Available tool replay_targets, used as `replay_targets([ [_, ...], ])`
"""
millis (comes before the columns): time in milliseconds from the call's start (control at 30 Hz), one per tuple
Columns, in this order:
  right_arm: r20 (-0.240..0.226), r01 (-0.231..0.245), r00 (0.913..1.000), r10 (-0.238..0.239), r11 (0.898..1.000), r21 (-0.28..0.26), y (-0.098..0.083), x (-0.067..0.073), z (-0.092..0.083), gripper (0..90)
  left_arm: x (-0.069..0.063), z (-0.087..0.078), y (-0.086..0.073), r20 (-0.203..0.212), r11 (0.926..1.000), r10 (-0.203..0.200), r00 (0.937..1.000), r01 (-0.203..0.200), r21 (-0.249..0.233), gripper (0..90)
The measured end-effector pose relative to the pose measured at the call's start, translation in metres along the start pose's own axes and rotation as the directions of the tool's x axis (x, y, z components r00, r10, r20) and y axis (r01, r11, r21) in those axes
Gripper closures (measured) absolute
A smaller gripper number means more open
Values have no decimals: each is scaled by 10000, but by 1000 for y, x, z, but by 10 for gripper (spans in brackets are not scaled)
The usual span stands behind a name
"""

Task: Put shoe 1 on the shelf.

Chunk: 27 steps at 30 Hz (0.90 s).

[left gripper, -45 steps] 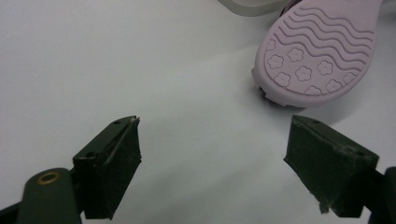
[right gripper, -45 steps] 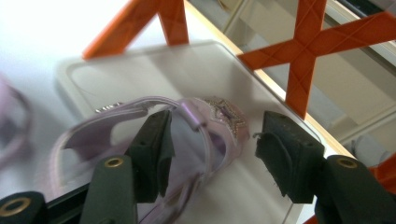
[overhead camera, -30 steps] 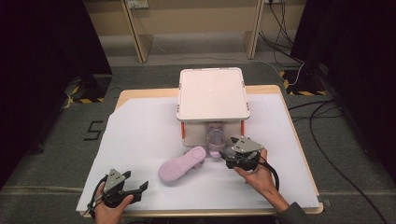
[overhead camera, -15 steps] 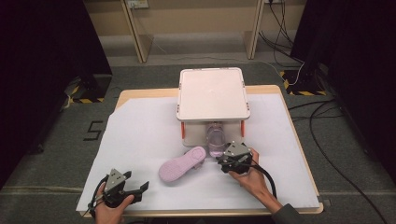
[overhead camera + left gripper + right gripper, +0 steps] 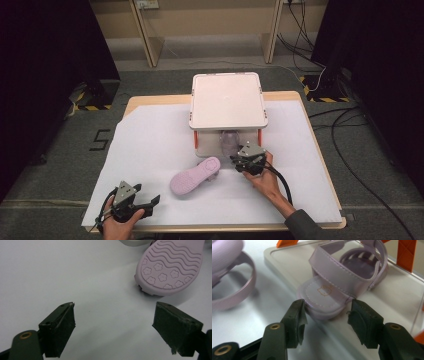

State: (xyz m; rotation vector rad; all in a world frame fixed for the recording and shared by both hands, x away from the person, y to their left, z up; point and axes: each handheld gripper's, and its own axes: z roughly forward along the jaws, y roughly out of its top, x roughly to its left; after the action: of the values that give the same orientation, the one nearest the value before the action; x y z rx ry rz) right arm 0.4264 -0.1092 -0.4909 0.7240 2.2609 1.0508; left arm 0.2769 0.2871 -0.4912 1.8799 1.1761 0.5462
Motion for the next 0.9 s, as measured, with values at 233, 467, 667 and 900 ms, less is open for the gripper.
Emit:
replay_targets([
  [233,-169,-208,9996,206,9997,-128,11,-1,17,514,0,0,0,5,10000,-21,10000,21,-20,172],
  [467,-136,-312,9994,312,9995,39,16,0,26,520,0,-1,0,27,10000,35,10000,-35,-36,173],
  [667,41,-547,9985,546,9985,16,17,-3,10,443,0,-1,0,70,10000,22,10000,-21,-57,173],
  [900,-845,-930,9927,860,9922,-835,29,-2,-25,371,0,-2,1,45,10000,6,10000,-6,-78,173],
])
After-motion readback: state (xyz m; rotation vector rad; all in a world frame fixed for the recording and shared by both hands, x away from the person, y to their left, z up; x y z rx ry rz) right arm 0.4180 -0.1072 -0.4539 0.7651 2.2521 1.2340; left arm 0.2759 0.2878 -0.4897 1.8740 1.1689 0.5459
